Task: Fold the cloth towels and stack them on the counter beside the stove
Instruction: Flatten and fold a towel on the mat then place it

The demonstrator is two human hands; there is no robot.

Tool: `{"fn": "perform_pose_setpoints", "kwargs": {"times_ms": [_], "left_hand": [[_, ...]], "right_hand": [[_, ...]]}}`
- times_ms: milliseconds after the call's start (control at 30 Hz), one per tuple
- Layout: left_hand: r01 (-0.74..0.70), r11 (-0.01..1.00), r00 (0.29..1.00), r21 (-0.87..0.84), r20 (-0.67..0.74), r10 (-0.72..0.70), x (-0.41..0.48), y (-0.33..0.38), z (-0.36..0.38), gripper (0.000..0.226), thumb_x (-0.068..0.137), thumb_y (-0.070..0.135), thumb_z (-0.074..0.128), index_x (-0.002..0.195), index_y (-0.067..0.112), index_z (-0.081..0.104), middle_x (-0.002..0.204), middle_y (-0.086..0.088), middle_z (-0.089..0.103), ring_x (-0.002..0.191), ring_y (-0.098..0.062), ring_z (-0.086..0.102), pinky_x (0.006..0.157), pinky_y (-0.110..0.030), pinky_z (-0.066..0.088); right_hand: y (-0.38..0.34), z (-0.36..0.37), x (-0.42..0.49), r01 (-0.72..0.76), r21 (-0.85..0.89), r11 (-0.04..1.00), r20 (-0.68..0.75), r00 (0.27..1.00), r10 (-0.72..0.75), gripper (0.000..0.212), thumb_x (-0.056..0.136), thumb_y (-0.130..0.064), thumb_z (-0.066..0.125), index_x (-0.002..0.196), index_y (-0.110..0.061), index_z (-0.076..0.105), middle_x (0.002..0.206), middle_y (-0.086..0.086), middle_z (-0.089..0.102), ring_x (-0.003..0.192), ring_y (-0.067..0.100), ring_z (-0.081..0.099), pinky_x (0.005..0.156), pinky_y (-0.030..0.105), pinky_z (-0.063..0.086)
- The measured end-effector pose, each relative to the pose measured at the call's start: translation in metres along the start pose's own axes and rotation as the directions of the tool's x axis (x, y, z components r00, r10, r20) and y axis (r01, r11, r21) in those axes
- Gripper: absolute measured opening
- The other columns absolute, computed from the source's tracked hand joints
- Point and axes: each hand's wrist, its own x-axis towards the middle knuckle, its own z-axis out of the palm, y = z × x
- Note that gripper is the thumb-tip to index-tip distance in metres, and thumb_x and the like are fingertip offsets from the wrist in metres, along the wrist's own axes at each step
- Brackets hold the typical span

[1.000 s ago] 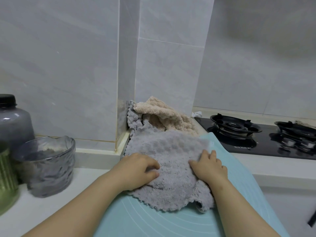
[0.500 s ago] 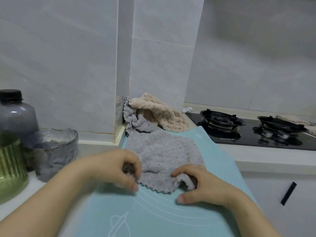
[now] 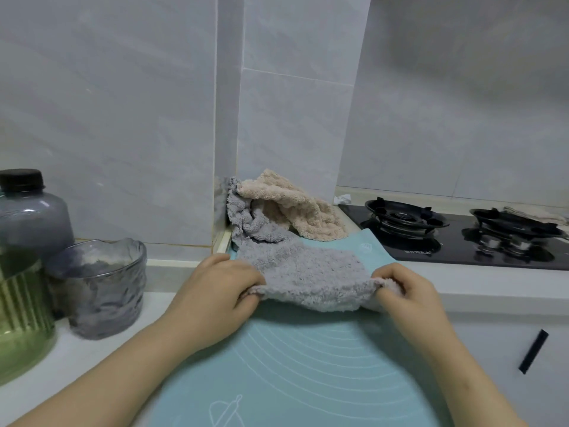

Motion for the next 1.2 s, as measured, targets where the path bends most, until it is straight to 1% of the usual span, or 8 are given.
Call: {"fn": "perform_pose_setpoints", "kwargs": {"times_ms": [133, 267, 433, 500, 600, 667, 967, 1200], "left_hand": [[0.219, 0.902, 0.972, -0.371, 0.163, -0.169, -0.003, 0.006, -0.014, 0.039, 0.061, 0.054, 0.039, 0.088, 0.039, 0.062, 0.071, 0.008, 0.066, 0.068, -0.008, 0.057, 0.067, -0.027, 0.045], [0.318, 0.777, 0.891, -0.544, 0.452, -0.048, -0.006, 0.01, -0.015, 0.028, 0.055, 0.065, 0.062, 0.075, 0.046, 0.068, 0.076, 0.003, 0.07, 0.067, -0.006, 0.061, 0.065, -0.027, 0.049], [0.589, 0.137, 0.792, -0.797, 0.534, -0.295, -0.001, 0.022, -0.018, 0.045, 0.079, 0.053, 0.06, 0.074, 0.009, 0.07, 0.063, -0.012, 0.062, 0.041, -0.02, 0.058, 0.038, -0.021, 0.042], [0.57, 0.223, 0.774, -0.791, 0.425, -0.47, 0.011, 0.023, -0.012, 0.02, 0.092, 0.022, 0.056, 0.078, 0.011, 0.066, 0.07, -0.009, 0.062, 0.047, -0.015, 0.059, 0.043, -0.023, 0.046], [0.553, 0.669, 0.832, -0.496, 0.279, -0.48, 0.04, 0.017, 0.0, 0.022, 0.095, 0.011, 0.047, 0.087, 0.024, 0.063, 0.095, 0.002, 0.065, 0.077, -0.012, 0.063, 0.069, -0.025, 0.048], [0.541, 0.809, 0.832, -0.23, 0.285, -0.476, 0.061, 0.012, 0.014, 0.029, 0.094, 0.009, 0.041, 0.107, 0.024, 0.061, 0.116, 0.001, 0.06, 0.099, -0.017, 0.057, 0.08, -0.026, 0.043], [0.594, 0.747, 0.712, 0.3, 0.236, -0.661, 0.078, -0.012, 0.066, 0.028, 0.093, 0.004, 0.037, 0.118, 0.005, 0.048, 0.12, -0.013, 0.054, 0.109, -0.031, 0.055, 0.083, -0.039, 0.047], [0.57, 0.79, 0.805, 0.224, 0.042, -0.592, 0.081, -0.007, 0.07, 0.022, 0.091, 0.0, 0.039, 0.112, 0.004, 0.046, 0.12, -0.016, 0.046, 0.102, -0.034, 0.055, 0.07, -0.038, 0.039]], "right_hand": [[-0.007, -0.012, -0.003, -0.13, 0.264, 0.956, 0.041, 0.991, 0.124, 0.01, 0.07, -0.004, 0.052, 0.067, -0.008, 0.061, 0.043, -0.005, 0.044, 0.039, 0.007, 0.037, 0.038, 0.015, 0.03], [0.0, -0.02, -0.008, -0.177, -0.008, 0.984, 0.159, 0.971, 0.176, 0.028, 0.064, -0.028, 0.045, 0.069, -0.01, 0.067, 0.044, -0.005, 0.049, 0.041, 0.011, 0.041, 0.042, 0.02, 0.031], [0.004, -0.019, -0.002, -0.213, -0.109, 0.971, -0.089, 0.975, 0.203, 0.032, 0.085, -0.043, 0.053, 0.067, -0.019, 0.064, 0.058, -0.001, 0.064, 0.056, 0.017, 0.057, 0.058, 0.03, 0.047], [0.0, -0.021, 0.01, -0.229, -0.268, 0.936, -0.171, 0.967, 0.188, 0.023, 0.09, -0.035, 0.048, 0.076, -0.024, 0.063, 0.074, -0.004, 0.067, 0.073, 0.022, 0.061, 0.071, 0.038, 0.051], [-0.003, -0.012, 0.04, -0.221, -0.461, 0.859, -0.053, 0.974, 0.222, 0.021, 0.091, -0.023, 0.044, 0.1, -0.025, 0.062, 0.1, -0.003, 0.065, 0.09, 0.02, 0.058, 0.077, 0.035, 0.048], [0.008, 0.003, 0.058, -0.23, -0.565, 0.792, 0.03, 0.954, 0.298, 0.032, 0.092, -0.02, 0.042, 0.121, -0.021, 0.056, 0.116, 0.003, 0.061, 0.1, 0.022, 0.054, 0.083, 0.034, 0.045], [0.057, 0.022, 0.072, -0.295, -0.699, 0.652, -0.07, 0.935, 0.347, 0.027, 0.091, -0.015, 0.042, 0.112, -0.017, 0.059, 0.115, 0.006, 0.061, 0.104, 0.028, 0.054, 0.08, 0.032, 0.042], [0.047, 0.014, 0.076, -0.149, -0.696, 0.703, -0.245, 0.969, -0.038, 0.024, 0.096, -0.02, 0.043, 0.108, -0.017, 0.064, 0.106, 0.01, 0.058, 0.099, 0.031, 0.05, 0.078, 0.038, 0.04]]}}
